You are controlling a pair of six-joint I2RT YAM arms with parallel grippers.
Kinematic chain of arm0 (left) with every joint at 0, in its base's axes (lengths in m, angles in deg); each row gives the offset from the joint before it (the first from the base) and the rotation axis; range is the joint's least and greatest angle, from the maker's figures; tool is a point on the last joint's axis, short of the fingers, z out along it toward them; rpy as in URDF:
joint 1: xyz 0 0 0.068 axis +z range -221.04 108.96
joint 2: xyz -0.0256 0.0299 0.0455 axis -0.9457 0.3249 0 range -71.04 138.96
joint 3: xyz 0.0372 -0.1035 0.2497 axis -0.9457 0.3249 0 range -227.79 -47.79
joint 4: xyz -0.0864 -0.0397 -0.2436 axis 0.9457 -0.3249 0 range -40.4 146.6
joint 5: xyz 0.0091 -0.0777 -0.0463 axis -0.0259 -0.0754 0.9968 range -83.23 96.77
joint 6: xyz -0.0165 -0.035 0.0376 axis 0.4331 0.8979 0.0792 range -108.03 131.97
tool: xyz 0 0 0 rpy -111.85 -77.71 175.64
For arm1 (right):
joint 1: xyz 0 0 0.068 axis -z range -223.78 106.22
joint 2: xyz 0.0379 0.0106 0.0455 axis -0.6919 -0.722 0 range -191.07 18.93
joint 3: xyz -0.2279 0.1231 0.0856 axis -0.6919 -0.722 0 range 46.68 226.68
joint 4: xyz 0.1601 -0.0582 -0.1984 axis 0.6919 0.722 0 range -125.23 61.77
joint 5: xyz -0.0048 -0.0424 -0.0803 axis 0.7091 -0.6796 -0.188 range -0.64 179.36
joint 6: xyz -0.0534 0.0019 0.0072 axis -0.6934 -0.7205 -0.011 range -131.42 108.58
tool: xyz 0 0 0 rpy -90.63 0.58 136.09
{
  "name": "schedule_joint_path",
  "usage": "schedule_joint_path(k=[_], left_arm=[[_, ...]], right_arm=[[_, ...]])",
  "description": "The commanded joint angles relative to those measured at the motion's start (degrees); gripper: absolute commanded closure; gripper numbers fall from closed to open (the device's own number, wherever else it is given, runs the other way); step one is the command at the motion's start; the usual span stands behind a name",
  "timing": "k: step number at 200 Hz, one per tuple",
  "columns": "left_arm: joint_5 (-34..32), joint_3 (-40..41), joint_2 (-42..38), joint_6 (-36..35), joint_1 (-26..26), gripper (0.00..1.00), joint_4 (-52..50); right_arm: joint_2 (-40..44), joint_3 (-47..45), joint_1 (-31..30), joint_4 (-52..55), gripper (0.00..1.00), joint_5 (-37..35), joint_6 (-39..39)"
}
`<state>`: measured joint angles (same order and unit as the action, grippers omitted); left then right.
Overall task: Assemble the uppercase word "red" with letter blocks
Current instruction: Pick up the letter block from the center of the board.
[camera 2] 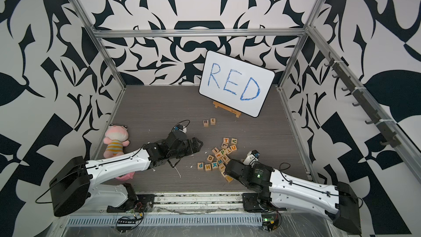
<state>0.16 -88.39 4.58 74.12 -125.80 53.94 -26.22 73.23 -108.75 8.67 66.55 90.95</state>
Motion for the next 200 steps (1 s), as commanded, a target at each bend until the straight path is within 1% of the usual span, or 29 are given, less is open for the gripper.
schedule_joint_path(k=[1, 42, 86, 121, 150, 200], left_arm=[[-1.0, -1.0, 0.0, 0.1, -0.2, 0.09, -1.0], [-1.3, -1.0, -0.1, -0.1, -0.2, 0.09, -1.0], [-1.7, -1.4, 0.3, -0.1, -0.2, 0.08, -1.9], [-1.5, -1.3, 0.2, -0.2, -0.2, 0.08, -1.8], [-1.3, -1.1, 0.1, -0.1, -0.2, 0.08, -2.2], [-1.6, -0.8, 0.0, -0.1, -0.2, 0.08, -1.6]], right_arm=[[-0.8, -0.1, -0.2, -0.1, 0.56, -3.7, 1.4], [-3.1, 0.0, 0.4, -1.2, 0.54, -4.8, 0.5], [-3.6, -2.2, 2.8, -4.7, 0.54, -2.6, -0.9], [-4.7, -3.4, 6.5, -8.7, 0.54, 1.2, -3.8], [-6.0, -3.2, 7.1, -8.4, 0.54, 1.8, -4.2], [-5.6, -3.3, 8.2, -7.3, 0.53, 1.3, -4.5]])
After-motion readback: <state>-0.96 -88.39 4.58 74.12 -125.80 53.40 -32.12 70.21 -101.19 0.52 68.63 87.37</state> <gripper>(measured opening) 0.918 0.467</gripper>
